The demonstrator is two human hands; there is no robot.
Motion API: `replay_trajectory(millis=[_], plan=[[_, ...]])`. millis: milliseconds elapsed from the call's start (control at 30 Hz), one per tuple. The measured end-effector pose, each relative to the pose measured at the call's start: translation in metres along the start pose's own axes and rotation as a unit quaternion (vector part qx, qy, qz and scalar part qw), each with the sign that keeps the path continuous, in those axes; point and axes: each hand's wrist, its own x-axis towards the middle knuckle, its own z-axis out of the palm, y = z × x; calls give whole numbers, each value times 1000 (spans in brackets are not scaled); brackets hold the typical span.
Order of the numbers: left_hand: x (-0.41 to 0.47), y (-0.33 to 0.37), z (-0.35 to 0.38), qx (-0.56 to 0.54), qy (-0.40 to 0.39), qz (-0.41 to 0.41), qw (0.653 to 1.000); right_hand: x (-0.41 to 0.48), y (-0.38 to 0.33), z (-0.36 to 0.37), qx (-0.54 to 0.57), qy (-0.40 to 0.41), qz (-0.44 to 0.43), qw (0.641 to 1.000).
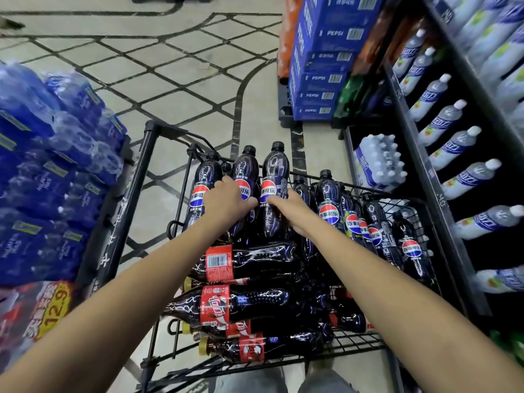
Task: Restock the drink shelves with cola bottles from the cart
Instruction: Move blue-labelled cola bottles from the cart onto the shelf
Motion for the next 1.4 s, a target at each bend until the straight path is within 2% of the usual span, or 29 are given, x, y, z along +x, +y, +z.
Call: replay_trajectory(millis=[267,500,833,967,1100,1267,1400], plan=[[0,-5,1,-111,-4,-8,994,3,-7,1,48,12,-39,998],[5,-5,-3,-191,18,12,981,8,-21,1,71,56,-67,994],[15,-1,-7,-294,22,22,955,8,-25,-7,77,48,-66,994],[11,8,-12,-345,40,31,937,-4,-29,-14,90,53,-81,991],[6,25,-25,-393,15,28,919,-21,-38,-29,98,67,-117,986],[-9,60,-37,-505,-63,43,860,-58,-44,-59,117,97,-148,977],[-35,96,-38,-541,-125,58,830,-90,-29,-88,129,134,-178,966]])
